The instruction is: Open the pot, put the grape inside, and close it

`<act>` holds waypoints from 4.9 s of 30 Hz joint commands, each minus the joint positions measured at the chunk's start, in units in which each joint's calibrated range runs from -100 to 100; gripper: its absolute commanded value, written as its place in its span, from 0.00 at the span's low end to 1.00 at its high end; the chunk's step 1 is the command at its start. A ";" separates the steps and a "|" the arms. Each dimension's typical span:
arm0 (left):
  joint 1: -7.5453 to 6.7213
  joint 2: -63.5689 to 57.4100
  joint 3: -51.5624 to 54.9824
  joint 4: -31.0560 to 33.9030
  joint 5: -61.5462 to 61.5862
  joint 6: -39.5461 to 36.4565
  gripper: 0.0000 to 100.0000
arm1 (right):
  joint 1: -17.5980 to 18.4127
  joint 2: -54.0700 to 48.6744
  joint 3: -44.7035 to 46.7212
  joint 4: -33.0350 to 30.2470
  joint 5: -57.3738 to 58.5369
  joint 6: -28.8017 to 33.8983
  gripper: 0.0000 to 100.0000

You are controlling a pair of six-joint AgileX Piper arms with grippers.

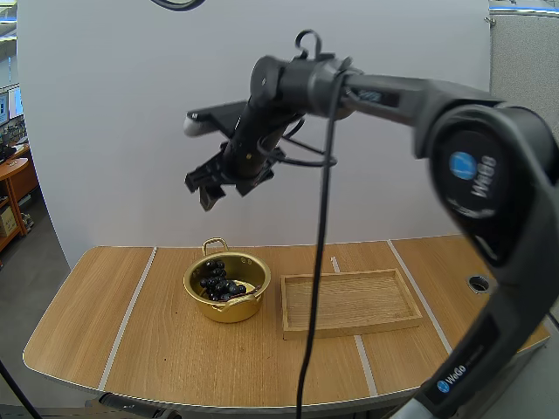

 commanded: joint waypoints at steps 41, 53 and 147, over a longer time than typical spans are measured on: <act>-0.17 -0.20 -0.41 0.90 -2.11 -0.21 0.00 | -0.04 -65.46 8.65 -7.79 18.90 10.09 0.00; -0.17 -0.20 -0.41 0.90 -2.11 -0.21 0.00 | -12.12 -69.80 12.78 -0.74 18.90 10.09 0.00; -0.17 40.17 46.76 -10.10 12.94 12.54 0.00 | -17.88 -81.46 47.59 -1.34 3.45 10.09 0.00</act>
